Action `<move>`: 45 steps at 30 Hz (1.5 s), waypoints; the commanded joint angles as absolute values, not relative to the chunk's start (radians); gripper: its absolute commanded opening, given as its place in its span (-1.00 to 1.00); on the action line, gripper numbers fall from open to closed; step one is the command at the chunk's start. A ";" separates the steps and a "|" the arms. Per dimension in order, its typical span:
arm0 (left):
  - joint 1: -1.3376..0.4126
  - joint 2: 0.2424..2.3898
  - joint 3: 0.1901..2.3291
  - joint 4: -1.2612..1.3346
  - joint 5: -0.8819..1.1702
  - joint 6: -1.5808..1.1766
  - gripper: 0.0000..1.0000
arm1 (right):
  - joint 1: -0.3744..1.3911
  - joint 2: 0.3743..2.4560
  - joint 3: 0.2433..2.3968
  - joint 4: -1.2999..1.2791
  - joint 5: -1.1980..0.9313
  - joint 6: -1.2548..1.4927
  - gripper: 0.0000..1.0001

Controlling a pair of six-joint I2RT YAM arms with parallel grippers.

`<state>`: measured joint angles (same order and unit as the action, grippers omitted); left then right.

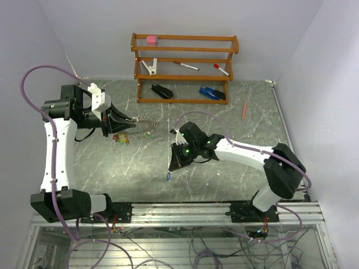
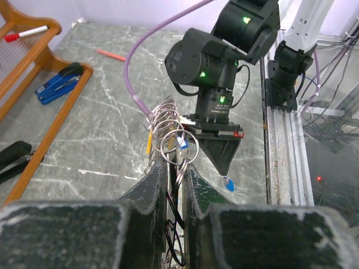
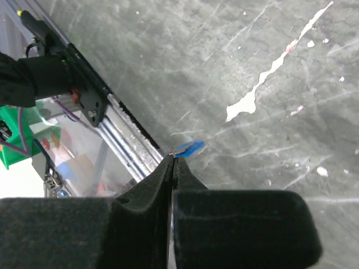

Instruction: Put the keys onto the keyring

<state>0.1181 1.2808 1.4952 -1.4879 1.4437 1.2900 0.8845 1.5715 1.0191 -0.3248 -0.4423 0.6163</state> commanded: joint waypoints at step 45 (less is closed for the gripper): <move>0.139 1.252 1.314 -1.488 1.475 1.157 -0.86 | 0.862 1.536 1.686 -0.490 -0.275 0.197 -0.50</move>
<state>0.1680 1.2190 1.3079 -1.3094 1.4326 0.9653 0.8333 1.4242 1.6821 -0.5114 -0.1635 0.2565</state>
